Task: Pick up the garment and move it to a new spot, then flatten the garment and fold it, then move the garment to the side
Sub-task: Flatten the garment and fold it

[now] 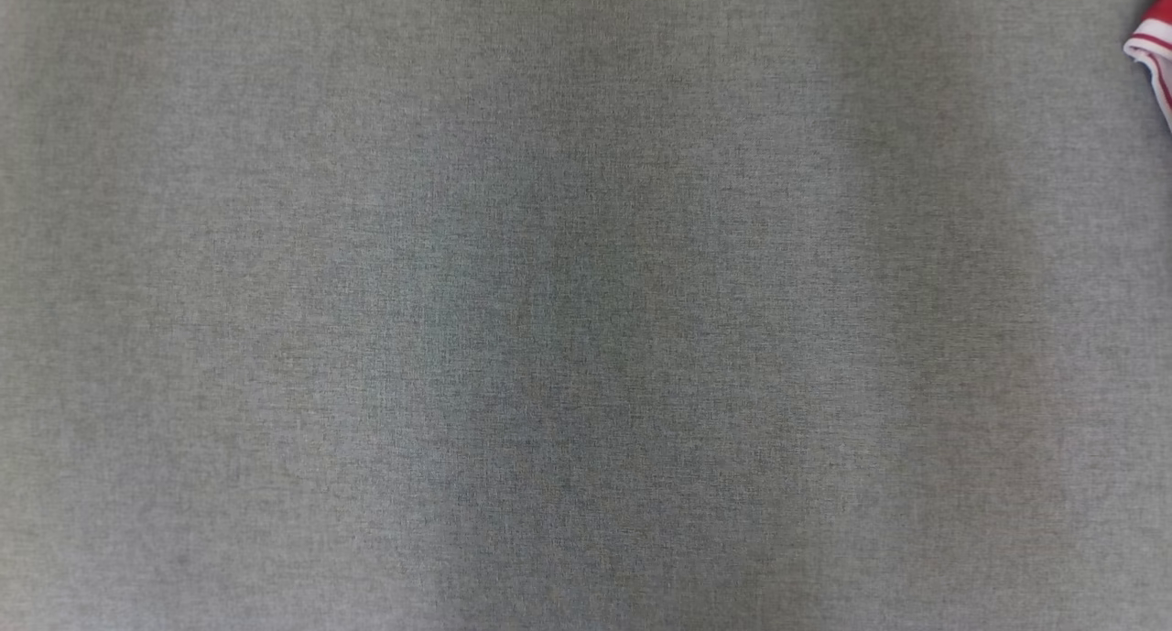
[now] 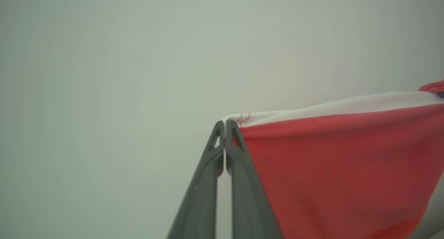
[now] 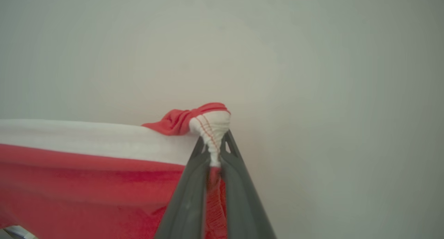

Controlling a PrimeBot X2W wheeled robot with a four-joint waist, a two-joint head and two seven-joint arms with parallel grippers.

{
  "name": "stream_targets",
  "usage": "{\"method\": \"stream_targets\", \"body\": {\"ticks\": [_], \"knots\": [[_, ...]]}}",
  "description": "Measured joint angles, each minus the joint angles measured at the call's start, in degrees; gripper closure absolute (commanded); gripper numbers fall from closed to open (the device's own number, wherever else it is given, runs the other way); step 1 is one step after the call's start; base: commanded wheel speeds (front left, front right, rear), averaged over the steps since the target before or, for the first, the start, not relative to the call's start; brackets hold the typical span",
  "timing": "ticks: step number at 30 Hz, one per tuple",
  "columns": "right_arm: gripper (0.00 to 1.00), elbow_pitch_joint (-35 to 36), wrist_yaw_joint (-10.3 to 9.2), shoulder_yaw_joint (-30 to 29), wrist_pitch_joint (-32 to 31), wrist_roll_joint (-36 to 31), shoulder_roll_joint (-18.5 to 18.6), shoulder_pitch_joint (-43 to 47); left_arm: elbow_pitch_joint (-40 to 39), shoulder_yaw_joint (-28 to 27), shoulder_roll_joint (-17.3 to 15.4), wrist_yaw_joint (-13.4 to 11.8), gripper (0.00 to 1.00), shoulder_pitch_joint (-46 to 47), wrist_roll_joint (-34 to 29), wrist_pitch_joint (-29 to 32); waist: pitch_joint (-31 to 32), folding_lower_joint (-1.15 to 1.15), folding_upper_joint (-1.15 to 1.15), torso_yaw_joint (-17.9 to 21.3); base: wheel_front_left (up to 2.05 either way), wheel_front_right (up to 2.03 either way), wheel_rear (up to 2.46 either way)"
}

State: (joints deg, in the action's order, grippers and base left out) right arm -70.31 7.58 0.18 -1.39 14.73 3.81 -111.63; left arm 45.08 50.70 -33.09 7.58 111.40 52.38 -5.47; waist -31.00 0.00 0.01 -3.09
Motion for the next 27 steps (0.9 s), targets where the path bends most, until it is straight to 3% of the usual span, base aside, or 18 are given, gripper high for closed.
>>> {"method": "stream_targets", "body": {"ticks": [10,19,22,24,27], "knots": [[1.0,-2.27,0.0,-0.23,1.76,-0.79,-0.29,-0.66,2.09,5.01,-0.76,0.0,1.0,-0.73,4.94,-4.05,-1.96,0.0,0.0,0.3,0.0,0.0,0.0],[1.0,-1.9,-0.01,3.67,3.98,1.42,-0.36,7.49,-0.13,8.09,-0.47,-0.02,1.0,-9.61,6.78,-8.93,0.66,0.0,0.0,0.12,0.0,0.0,0.0],[1.0,0.81,-0.01,7.58,4.63,4.38,-0.4,13.5,-3.25,6.48,-1.01,-0.02,1.0,-15.24,7.05,-9.34,2.32,0.0,-0.01,0.12,0.0,0.0,0.0],[1.0,3.56,-0.02,10.2,4.95,7.72,-0.22,18.71,-7.04,2.47,-1.21,-0.23,1.0,-20.04,7.1,-9.4,3.52,0.0,-0.01,0.07,0.0,0.0,0.0],[1.0,9.36,-0.02,13.52,5.13,14.02,1.14,27.2,-14.12,-2.48,-1.44,-2.33,1.0,-30.22,5.56,-9.42,5.51,-0.01,-0.01,0.03,0.0,0.0,0.0]]}}
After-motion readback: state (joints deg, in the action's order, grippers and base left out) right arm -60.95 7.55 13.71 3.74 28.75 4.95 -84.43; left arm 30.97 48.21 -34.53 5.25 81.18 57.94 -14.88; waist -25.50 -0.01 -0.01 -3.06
